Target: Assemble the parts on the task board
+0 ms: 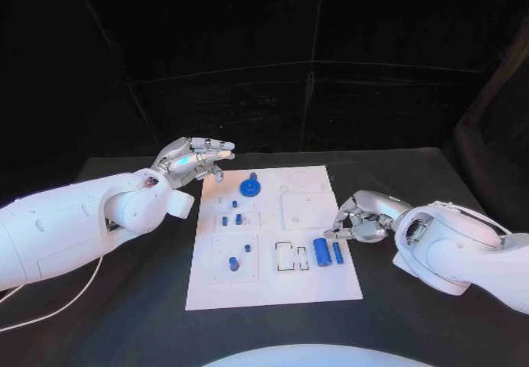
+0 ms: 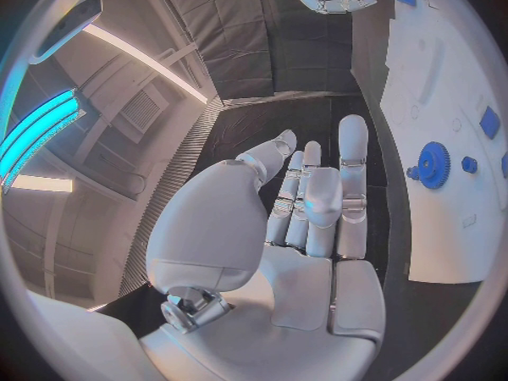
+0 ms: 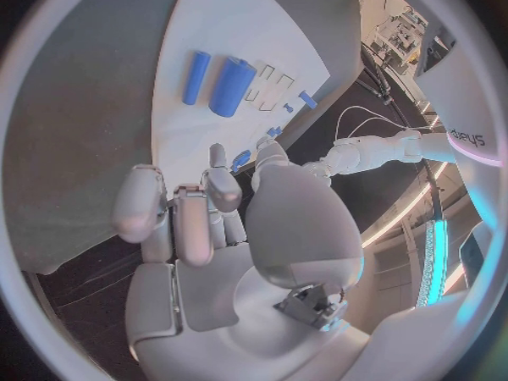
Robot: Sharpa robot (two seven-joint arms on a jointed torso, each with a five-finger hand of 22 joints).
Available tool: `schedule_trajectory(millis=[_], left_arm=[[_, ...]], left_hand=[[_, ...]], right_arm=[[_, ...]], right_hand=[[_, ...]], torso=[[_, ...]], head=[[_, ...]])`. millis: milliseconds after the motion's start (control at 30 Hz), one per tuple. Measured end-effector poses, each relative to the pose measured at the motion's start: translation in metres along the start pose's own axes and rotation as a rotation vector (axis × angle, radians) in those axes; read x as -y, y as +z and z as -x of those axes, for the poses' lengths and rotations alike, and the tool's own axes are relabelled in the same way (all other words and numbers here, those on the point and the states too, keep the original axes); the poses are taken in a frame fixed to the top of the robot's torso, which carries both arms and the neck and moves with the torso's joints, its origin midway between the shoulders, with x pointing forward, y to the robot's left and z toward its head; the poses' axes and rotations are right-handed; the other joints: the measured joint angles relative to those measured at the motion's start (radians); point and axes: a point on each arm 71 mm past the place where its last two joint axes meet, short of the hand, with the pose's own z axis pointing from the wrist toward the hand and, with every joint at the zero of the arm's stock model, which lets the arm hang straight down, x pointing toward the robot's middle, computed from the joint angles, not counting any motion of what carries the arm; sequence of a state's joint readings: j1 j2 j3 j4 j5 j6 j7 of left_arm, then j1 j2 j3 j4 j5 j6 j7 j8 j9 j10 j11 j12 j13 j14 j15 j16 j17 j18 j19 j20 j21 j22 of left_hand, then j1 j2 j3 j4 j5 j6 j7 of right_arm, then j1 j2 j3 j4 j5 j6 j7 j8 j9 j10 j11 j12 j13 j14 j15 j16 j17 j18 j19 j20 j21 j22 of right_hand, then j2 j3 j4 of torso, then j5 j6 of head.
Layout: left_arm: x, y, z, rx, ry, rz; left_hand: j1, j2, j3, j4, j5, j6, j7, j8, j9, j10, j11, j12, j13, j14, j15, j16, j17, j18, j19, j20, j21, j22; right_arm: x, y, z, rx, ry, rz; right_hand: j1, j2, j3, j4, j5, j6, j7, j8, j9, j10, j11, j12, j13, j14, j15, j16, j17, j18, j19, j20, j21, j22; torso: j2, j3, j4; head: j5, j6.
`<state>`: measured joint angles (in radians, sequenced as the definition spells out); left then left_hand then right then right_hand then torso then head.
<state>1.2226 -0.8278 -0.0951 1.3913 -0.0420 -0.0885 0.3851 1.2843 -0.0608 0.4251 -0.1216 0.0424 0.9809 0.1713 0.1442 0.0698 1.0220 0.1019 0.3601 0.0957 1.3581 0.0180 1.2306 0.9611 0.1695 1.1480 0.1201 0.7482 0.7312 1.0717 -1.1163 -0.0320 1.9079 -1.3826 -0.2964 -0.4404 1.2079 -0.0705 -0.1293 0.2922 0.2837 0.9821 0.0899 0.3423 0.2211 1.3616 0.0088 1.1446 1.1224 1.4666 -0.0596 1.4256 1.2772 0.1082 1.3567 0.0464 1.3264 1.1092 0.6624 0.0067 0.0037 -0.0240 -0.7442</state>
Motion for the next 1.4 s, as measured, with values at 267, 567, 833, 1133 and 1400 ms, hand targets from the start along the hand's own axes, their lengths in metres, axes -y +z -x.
schedule_trajectory(millis=[267,567,833,1133,1400], left_arm=[[0.0,-0.001,0.002,0.003,0.001,0.002],[-0.001,-0.001,0.002,0.002,0.001,0.004],[-0.001,-0.002,0.002,0.002,0.001,0.005],[-0.001,-0.003,0.003,0.003,0.001,0.006],[-0.001,-0.003,0.004,0.004,0.002,0.006]], left_hand=[[0.0,0.0,0.0,0.0,0.0,0.0,0.0,0.0,0.0,0.0,0.0,0.0,0.0,0.0,0.0,0.0,0.0,0.0,0.0,0.0,0.0,0.0],[0.0,0.0,0.0,0.0,0.0,0.0,0.0,0.0,0.0,0.0,0.0,0.0,0.0,0.0,0.0,0.0,0.0,0.0,0.0,0.0,0.0,0.0],[0.0,0.0,0.0,0.0,0.0,0.0,0.0,0.0,0.0,0.0,0.0,0.0,0.0,0.0,0.0,0.0,0.0,0.0,0.0,0.0,0.0,0.0],[0.0,0.0,0.0,0.0,0.0,0.0,0.0,0.0,0.0,0.0,0.0,0.0,0.0,0.0,0.0,0.0,0.0,0.0,0.0,0.0,0.0,0.0],[0.0,0.0,0.0,0.0,0.0,0.0,0.0,0.0,0.0,0.0,0.0,0.0,0.0,0.0,0.0,0.0,0.0,0.0,0.0,0.0,0.0,0.0]], right_arm=[[-0.005,0.003,-0.011,-0.031,-0.049,-0.019],[-0.006,0.007,-0.023,-0.061,-0.103,-0.034],[-0.011,0.013,-0.033,-0.079,-0.139,-0.032],[-0.014,0.019,-0.041,-0.093,-0.161,-0.029],[-0.015,0.022,-0.042,-0.094,-0.173,-0.035]], right_hand=[[-0.012,-0.004,-0.02,0.0,-0.009,-0.019,0.003,0.017,0.018,0.004,0.004,0.018,0.032,0.0,0.0,0.012,0.021,0.0,0.003,0.003,0.008,0.013],[-0.016,-0.008,-0.03,0.002,-0.01,-0.037,0.004,0.029,0.029,0.004,0.004,0.028,0.045,0.0,0.0,0.021,0.031,-0.016,0.007,0.007,0.013,0.021],[-0.016,-0.008,-0.034,-0.001,-0.01,-0.038,0.005,0.033,0.032,0.003,0.004,0.028,0.046,0.0,0.0,0.021,0.031,-0.016,0.007,0.007,0.013,0.023],[-0.016,0.003,-0.034,-0.001,-0.002,-0.052,0.005,0.052,0.046,0.003,0.004,0.033,0.059,0.0,0.0,0.024,0.031,-0.016,0.007,0.007,0.016,0.026],[0.015,0.034,-0.034,0.0,0.051,-0.056,0.002,0.079,0.07,0.003,0.004,0.044,0.08,0.0,0.0,0.031,0.031,-0.015,0.014,0.007,0.023,0.038]], torso=[[0.0,0.0002,-0.0012],[0.0,-0.0004,-0.0019],[0.0,-0.0006,-0.0019],[0.001,-0.0011,-0.0012],[0.001,-0.0016,-0.001]], head=[[0.002,-0.003],[0.001,-0.006],[0.0,-0.008],[0.003,-0.012],[0.006,-0.015]])
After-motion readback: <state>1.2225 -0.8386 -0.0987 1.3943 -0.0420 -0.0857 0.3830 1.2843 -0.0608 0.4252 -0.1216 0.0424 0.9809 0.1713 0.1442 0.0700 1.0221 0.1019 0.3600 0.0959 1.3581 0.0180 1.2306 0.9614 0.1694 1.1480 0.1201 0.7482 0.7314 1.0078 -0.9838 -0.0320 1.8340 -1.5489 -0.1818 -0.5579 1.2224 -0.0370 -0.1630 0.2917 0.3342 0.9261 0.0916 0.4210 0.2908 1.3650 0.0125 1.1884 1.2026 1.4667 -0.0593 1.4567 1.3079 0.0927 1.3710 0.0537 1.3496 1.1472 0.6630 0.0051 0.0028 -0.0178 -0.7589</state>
